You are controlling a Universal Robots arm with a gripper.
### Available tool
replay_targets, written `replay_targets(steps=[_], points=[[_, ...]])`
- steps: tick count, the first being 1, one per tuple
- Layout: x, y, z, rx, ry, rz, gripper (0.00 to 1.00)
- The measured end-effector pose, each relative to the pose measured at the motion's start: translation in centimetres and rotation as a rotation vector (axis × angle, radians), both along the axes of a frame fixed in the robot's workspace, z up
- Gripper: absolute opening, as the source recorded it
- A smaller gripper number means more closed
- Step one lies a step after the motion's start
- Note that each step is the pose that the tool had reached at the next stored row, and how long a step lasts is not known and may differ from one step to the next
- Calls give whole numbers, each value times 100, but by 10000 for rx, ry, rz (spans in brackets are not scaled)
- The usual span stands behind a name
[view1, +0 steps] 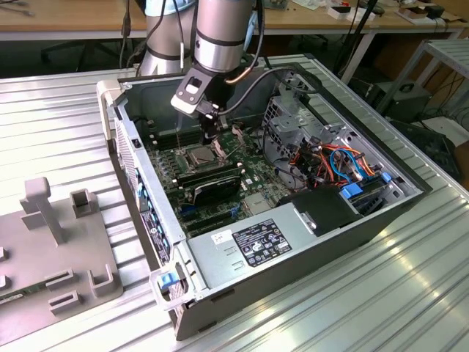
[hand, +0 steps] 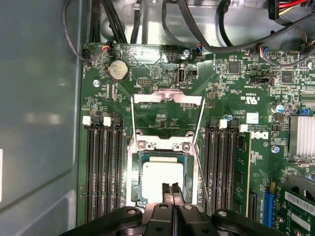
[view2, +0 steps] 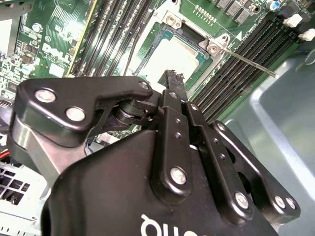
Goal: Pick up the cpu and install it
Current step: 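Close the cpu cover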
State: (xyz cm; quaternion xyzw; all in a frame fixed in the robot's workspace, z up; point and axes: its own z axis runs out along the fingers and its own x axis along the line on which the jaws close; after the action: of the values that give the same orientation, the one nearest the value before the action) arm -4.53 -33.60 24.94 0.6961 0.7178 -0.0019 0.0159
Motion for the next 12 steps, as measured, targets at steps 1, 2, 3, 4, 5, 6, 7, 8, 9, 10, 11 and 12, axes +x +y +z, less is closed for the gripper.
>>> replay_targets(steps=[1, 2, 3, 4, 5, 6, 7, 8, 9, 10, 11, 12], points=[[0, 0, 15, 0, -1, 0, 11], [0, 0, 22, 1, -1, 1, 11], [0, 0, 33, 0, 0, 0, 11], [0, 0, 48, 0, 0, 0, 11], [0, 0, 63, 0, 0, 0, 11], [0, 0, 76, 1, 0, 0, 11], [0, 0, 88, 1, 0, 0, 11], [0, 0, 100, 1, 0, 0, 11], [0, 0, 110, 1, 0, 0, 11], [0, 0, 120, 0, 0, 0, 11], [0, 0, 132, 0, 0, 1, 11], [0, 0, 140, 0, 0, 0, 11]])
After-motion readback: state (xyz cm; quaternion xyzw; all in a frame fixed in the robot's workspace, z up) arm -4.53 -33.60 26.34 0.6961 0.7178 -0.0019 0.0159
